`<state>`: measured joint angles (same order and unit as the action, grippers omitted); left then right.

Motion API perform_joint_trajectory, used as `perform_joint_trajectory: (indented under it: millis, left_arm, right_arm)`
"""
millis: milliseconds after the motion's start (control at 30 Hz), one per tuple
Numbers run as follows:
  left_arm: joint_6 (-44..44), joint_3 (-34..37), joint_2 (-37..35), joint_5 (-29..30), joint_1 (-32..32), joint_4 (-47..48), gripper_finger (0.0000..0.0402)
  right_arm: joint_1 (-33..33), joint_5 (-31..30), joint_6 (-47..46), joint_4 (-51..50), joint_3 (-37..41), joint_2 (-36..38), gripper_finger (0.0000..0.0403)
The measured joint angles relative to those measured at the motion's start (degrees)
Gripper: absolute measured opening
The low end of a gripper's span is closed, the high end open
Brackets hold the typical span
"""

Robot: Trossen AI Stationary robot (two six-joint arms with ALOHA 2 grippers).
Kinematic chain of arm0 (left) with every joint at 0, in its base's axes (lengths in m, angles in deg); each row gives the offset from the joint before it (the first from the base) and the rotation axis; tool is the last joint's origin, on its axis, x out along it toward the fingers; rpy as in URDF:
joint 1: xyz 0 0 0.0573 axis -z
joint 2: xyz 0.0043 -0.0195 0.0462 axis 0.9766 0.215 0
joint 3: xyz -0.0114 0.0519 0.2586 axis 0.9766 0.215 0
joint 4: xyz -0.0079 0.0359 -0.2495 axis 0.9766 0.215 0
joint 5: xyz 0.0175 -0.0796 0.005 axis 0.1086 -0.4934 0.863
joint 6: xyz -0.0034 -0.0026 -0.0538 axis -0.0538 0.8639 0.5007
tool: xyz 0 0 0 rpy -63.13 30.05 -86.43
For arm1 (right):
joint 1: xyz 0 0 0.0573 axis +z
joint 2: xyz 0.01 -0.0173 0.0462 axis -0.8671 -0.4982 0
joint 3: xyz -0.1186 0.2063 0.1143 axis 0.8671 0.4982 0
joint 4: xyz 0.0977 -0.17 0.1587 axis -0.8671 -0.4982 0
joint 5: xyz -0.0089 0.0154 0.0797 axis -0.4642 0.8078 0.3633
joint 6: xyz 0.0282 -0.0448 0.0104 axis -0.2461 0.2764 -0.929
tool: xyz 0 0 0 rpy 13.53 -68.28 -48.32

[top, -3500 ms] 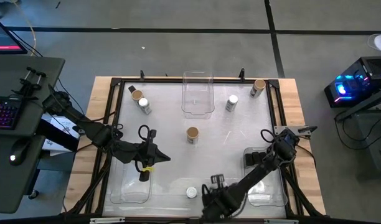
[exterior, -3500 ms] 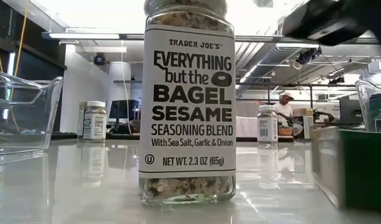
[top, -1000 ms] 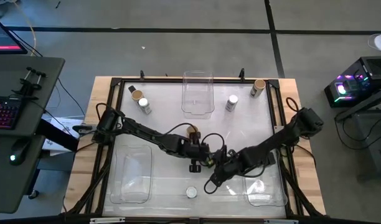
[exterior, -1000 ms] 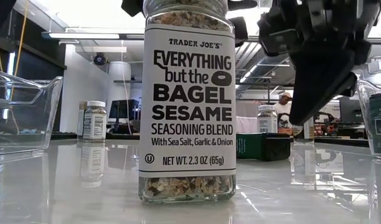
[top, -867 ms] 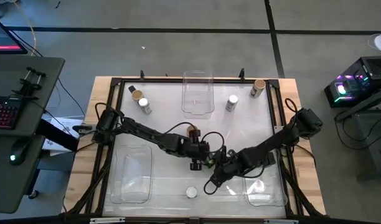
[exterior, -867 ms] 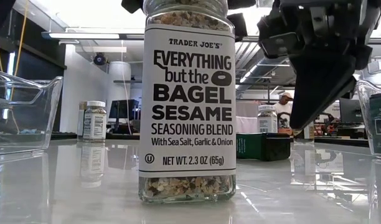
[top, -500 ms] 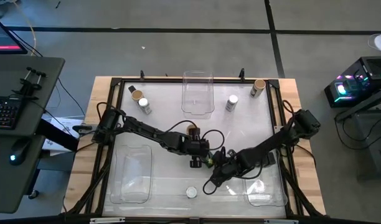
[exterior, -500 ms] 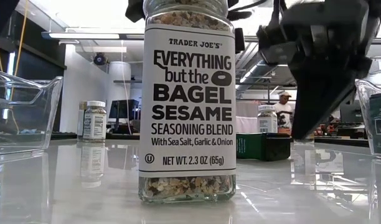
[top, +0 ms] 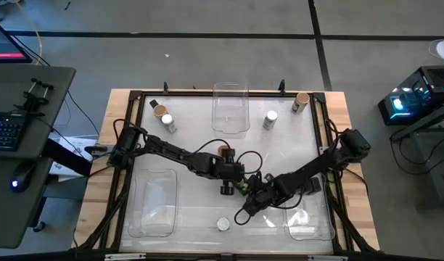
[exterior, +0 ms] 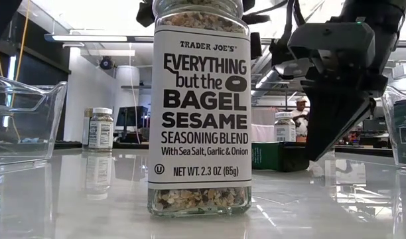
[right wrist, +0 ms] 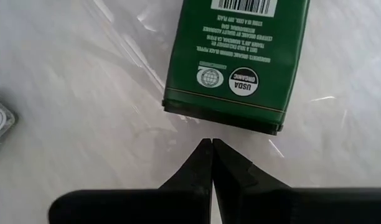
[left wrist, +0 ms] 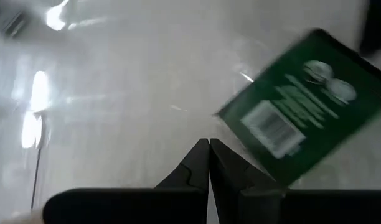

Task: Sort spices by type
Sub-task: Put the black spice can into the right transparent bin

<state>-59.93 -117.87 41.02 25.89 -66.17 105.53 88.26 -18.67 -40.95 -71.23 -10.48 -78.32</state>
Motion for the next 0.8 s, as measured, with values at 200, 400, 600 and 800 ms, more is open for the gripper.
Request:
perform_joint_trajectory:
  millis: [200, 400, 600, 800]
  left_arm:
    - [-14.2, 0.0, 0.2, -4.0, 0.0, 0.0, 0.0]
    - [-21.0, 0.1, 0.3, 1.4, -0.1, -0.7, 0.0]
    - [-24.8, 0.1, 0.4, 2.9, -0.2, -0.9, 0.0]
    - [-24.6, 0.1, 2.8, 1.9, -0.1, -0.7, 0.0]
  right_arm:
    - [0.0, 0.0, 1.3, 0.0, 0.0, 0.0, 0.0]
    - [0.0, 0.0, 1.4, 0.0, 0.0, 0.0, 0.0]
    - [0.0, 0.3, 1.6, 0.2, 0.0, 0.0, 0.0]
    - [-0.1, -0.1, 4.1, -0.1, 0.0, -0.4, 0.0]
